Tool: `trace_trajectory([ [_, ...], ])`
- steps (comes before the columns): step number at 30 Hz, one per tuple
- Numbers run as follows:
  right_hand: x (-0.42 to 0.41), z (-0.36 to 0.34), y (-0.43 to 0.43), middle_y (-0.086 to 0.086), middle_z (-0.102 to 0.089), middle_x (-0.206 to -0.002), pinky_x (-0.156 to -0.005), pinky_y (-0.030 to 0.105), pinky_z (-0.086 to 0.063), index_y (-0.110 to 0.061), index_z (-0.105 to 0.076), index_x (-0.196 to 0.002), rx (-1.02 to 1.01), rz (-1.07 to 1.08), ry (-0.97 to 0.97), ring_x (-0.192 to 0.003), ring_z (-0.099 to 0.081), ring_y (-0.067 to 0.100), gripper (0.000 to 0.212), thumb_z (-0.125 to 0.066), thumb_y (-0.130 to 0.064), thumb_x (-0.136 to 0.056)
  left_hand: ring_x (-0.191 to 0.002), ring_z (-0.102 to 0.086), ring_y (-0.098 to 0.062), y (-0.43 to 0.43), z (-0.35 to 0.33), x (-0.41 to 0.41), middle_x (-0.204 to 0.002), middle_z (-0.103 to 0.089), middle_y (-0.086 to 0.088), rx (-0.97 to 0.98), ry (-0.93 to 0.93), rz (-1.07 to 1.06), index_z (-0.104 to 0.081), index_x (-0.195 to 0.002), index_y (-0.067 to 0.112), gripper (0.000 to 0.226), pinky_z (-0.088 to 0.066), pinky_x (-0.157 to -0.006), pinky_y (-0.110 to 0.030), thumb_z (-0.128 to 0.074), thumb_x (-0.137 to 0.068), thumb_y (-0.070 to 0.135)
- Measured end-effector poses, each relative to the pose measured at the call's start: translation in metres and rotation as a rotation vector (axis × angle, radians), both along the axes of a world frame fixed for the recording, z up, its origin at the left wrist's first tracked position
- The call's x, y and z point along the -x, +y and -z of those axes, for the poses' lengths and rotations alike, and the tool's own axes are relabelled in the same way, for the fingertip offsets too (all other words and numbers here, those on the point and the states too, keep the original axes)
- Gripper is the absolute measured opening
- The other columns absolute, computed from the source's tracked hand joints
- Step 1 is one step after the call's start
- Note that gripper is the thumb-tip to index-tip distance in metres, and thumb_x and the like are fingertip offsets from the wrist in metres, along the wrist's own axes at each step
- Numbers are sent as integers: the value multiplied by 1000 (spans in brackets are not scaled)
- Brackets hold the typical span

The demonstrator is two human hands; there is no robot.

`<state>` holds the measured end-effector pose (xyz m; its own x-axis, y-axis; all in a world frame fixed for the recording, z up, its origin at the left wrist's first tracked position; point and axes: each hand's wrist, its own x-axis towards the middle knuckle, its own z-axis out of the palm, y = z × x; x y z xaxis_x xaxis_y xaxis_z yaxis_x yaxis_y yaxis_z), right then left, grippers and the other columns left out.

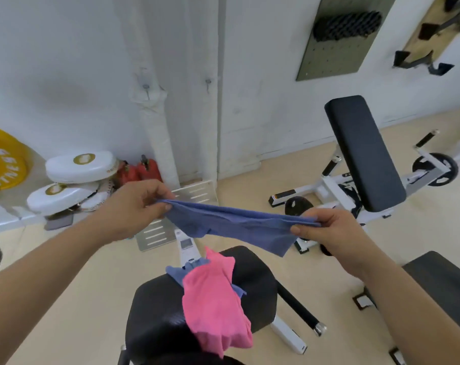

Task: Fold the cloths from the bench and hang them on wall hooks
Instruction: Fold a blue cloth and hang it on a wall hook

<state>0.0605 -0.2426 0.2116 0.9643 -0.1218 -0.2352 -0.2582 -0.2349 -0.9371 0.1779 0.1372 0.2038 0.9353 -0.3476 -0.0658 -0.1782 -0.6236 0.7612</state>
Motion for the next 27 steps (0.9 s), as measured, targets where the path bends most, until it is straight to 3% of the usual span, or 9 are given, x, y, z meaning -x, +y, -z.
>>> trace_trajectory([
  [3, 22, 43, 15, 9, -75, -78, -76, 32, -54, -18, -81, -77, 170, 42, 135, -75, -69, 20, 9, -89, -15, -75, -77, -66, -2, 6, 54, 6, -85, -72, 16, -124, -36, 109, -71, -91, 25, 18, -49, -68, -11, -68, -92, 8],
  [6, 49, 106, 32, -7, -78, -79, -77, 34, -55, -28, -82, -79, 308, 32, 336, -80, -71, 15, 8, -89, -24, -76, -78, -65, -5, 18, 128, 25, -84, -73, 10, -305, 69, 296, -70, -91, 27, 15, -46, -70, -22, -63, -92, 13],
  [8, 69, 145, 48, -15, -75, -74, -74, 36, -54, -31, -81, -77, 368, -61, 440, -71, -67, 14, 9, -84, -23, -80, -86, -65, -13, 30, 169, 44, -94, -75, 9, -440, 197, 465, -73, -97, 25, 18, -41, -75, -23, -57, -91, 18],
  [10, 87, 170, 65, -19, -69, -66, -66, 27, -47, -33, -78, -74, 414, -128, 473, -61, -57, 5, 14, -79, -24, -84, -87, -66, -12, 41, 194, 59, -94, -73, 16, -397, 212, 434, -75, -102, 28, 25, -43, -76, -19, -54, -90, 20],
  [17, 101, 192, 77, -12, -73, -83, -77, 24, -50, -28, -74, -85, 481, -177, 468, -85, -65, 4, 12, -67, -22, -93, -76, -65, -6, 65, 199, 70, -83, -73, 12, -258, 304, 207, -71, -92, 35, 24, -53, -75, -22, -57, -86, 15],
  [20, 94, 186, 76, -7, -62, -71, -68, 24, -45, -20, -62, -70, 537, -297, 561, -72, -56, 7, 20, -64, -22, -90, -68, -62, -8, 64, 190, 77, -75, -70, 9, -310, 385, 331, -69, -85, 32, 21, -53, -68, -27, -53, -78, 21],
  [22, 94, 185, 77, -7, -52, -65, -62, 21, -38, -24, -51, -62, 537, -342, 619, -65, -48, 7, 30, -61, -21, -91, -70, -61, -5, 63, 188, 91, -77, -70, 10, -350, 442, 420, -71, -85, 29, 24, -52, -68, -23, -51, -74, 21],
  [24, 95, 191, 81, -7, -52, -67, -63, 22, -38, -25, -50, -63, 525, -371, 684, -66, -47, 6, 30, -59, -22, -91, -75, -63, -1, 66, 194, 104, -84, -73, 13, -396, 508, 507, -73, -88, 28, 29, -52, -72, -19, -50, -72, 20],
  [27, 96, 201, 91, -7, -52, -73, -66, 23, -38, -20, -53, -70, 476, -416, 760, -69, -48, 8, 24, -57, -21, -94, -89, -67, -2, 64, 208, 111, -99, -75, 12, -450, 650, 594, -73, -94, 31, 30, -56, -86, -24, -52, -75, 20],
])
